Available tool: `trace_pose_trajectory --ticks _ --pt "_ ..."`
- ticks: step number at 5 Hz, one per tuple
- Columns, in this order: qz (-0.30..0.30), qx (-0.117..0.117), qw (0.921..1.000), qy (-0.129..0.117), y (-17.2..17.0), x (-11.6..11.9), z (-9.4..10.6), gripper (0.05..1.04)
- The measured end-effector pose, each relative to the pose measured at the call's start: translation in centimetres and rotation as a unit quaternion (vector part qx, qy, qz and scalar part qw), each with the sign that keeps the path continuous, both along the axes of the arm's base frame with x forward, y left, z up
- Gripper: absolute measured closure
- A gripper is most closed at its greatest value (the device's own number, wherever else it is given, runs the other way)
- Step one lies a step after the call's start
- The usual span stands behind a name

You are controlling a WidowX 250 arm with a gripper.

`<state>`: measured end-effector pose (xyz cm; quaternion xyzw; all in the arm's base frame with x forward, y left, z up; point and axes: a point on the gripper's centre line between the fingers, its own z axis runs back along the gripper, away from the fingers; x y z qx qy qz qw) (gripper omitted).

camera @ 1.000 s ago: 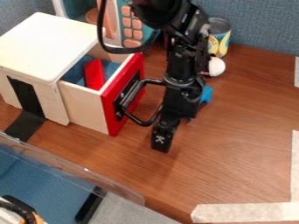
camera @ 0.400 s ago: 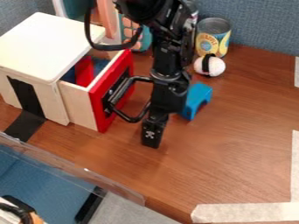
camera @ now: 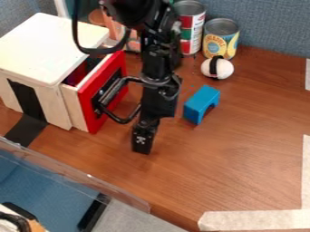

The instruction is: Close the drawer

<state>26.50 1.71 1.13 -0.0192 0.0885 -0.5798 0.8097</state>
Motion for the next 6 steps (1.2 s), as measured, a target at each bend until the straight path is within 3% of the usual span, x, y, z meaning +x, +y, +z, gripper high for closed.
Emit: trace_pose_trajectory --ticks 3,4,6 --pt "0.049 -0.001 0.9988 0.001 3.5 -0.7 -0.2 0.083" --pt "0.049 -0.002 0.9988 -0.001 3.5 -0.6 -0.2 0.083" --pt "0.010 -0.034 0.9993 -0.010 0.7 -0.1 -0.4 0.083"
